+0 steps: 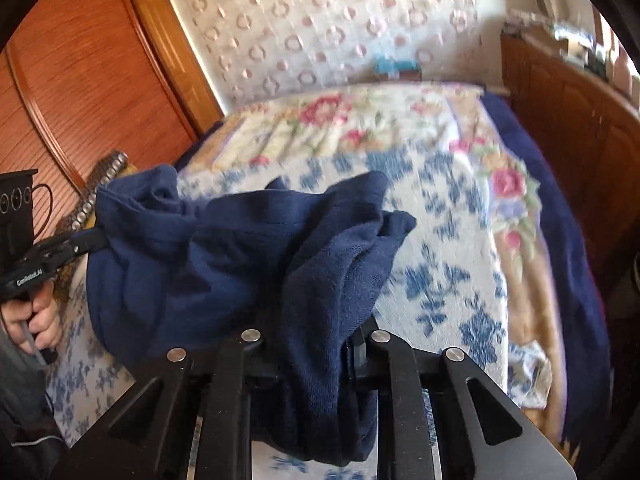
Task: Fold small clothes
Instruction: 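Carry the shirt with both grippers onto the stack of folded clothes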
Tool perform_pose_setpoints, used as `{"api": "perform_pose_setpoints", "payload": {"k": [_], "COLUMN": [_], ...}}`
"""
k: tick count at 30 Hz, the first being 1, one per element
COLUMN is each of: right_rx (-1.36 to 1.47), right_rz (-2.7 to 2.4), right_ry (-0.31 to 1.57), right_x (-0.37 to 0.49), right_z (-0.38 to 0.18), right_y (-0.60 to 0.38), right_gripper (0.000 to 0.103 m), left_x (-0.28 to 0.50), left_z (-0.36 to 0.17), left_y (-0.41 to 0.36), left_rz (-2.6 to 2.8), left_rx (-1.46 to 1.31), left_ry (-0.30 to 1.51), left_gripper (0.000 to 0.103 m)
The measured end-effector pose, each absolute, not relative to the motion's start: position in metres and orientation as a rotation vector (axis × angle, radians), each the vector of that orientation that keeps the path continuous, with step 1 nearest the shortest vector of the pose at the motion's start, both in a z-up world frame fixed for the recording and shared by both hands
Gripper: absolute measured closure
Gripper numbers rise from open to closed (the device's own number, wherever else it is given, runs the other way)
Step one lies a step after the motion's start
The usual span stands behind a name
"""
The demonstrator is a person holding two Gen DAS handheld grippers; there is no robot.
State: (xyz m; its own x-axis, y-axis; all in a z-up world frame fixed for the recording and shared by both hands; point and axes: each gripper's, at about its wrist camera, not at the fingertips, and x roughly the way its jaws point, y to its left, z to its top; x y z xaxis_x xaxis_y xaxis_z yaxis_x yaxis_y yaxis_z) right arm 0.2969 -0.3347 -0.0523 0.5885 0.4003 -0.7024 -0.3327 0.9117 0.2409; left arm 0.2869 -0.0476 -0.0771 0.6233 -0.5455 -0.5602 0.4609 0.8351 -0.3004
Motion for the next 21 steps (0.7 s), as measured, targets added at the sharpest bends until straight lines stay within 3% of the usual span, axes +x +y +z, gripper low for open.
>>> {"api": "perform_pose_setpoints", "payload": {"k": [12, 21], "right_rx": [-0.014, -0.226], "right_rz": [0.686, 0.93], "right_ry": [0.629, 0.611], "right_x": [0.317, 0.36], "right_z": [0.036, 0.053], "right_y": [-0.197, -0.011], "right_gripper": [0.087, 0.087], "left_x": [0.217, 0.173], "left_z": [-0.005, -0.036], "left_y": [0.095, 0.211], "left_rz": [-0.312, 0.006], "left_rx": [-0.214, -0.315], "left_ry": [0.458, 0.42], "left_gripper": [0.096, 0.096]}}
